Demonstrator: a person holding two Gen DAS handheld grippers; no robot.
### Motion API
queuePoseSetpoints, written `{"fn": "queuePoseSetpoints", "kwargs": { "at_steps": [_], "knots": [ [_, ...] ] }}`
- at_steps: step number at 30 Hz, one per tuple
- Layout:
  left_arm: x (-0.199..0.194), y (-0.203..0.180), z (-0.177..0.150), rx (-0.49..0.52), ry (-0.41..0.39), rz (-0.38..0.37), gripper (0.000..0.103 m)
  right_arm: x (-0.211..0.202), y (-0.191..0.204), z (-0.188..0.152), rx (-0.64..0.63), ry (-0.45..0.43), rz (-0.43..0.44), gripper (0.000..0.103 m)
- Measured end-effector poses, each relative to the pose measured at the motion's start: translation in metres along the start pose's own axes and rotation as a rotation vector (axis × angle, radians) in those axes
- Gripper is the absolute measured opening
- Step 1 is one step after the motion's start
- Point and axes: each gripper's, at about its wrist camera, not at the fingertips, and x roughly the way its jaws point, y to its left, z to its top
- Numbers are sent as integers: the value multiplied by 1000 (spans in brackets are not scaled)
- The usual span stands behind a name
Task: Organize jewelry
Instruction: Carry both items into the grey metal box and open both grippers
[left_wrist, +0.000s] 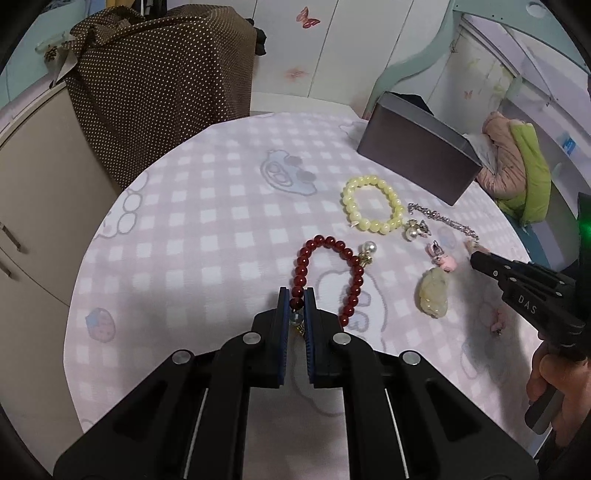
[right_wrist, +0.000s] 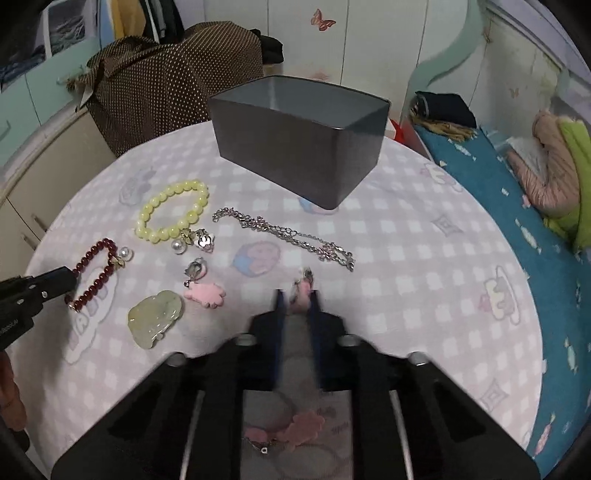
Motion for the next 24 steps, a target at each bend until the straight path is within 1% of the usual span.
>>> {"fn": "queuePoseSetpoints", "kwargs": {
  "at_steps": [2,12,16,24],
  "knots": [
    [-3,-2,1,8,-10,-3,7,-2,-5,-1,19,-1,20,5],
    [-28,-9,12,33,-73,-33,7,-21,-6,3,20,-47,66,5],
    [-41,-13,22,48,-107,-50,7,-37,-5,10,15,-77,93,5],
    [-69,-27,54,103,-195,-73,7,-68,2,36,-13,-155,135,5]
  ]
}}
